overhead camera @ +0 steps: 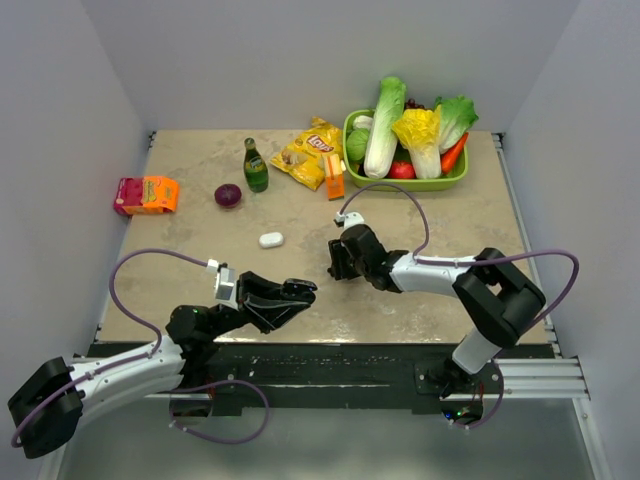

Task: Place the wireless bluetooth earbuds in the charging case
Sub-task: Pick up the earbud from the center of the board.

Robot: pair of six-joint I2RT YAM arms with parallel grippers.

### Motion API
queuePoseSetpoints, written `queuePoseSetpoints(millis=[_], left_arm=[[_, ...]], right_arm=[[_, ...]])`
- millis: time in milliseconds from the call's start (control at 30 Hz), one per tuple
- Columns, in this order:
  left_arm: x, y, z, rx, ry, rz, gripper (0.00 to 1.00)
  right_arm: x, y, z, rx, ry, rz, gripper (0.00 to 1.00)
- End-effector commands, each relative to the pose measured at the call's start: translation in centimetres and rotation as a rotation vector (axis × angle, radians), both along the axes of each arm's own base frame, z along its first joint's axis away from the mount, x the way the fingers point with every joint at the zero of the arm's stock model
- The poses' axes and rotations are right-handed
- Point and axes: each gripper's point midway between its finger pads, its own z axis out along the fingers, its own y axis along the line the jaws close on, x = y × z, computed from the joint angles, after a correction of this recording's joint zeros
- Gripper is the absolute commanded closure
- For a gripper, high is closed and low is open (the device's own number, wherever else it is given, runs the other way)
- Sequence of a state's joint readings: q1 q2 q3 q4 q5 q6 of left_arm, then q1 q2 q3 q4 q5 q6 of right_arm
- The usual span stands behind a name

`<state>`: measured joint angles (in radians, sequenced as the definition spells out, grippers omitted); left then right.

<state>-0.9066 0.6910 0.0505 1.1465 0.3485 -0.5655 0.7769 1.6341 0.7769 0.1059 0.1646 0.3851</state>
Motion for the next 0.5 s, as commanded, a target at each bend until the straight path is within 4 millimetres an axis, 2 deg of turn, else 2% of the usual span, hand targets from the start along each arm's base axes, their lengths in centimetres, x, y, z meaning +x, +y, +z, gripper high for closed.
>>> queuePoseSetpoints(millis=[0, 467], left_arm=[[-1.2, 1.0, -6.4, 0.083, 0.068, -0.019, 1.0], [-1.4, 0.9, -6.5, 0.087, 0.074, -0.026, 1.0]], right_arm=[[-0.1, 0.4, -0.3, 0.018, -0.002, 0.011, 0.5], [-1.1, 1.0, -1.5, 0.0, 0.031, 0.048, 0.54]])
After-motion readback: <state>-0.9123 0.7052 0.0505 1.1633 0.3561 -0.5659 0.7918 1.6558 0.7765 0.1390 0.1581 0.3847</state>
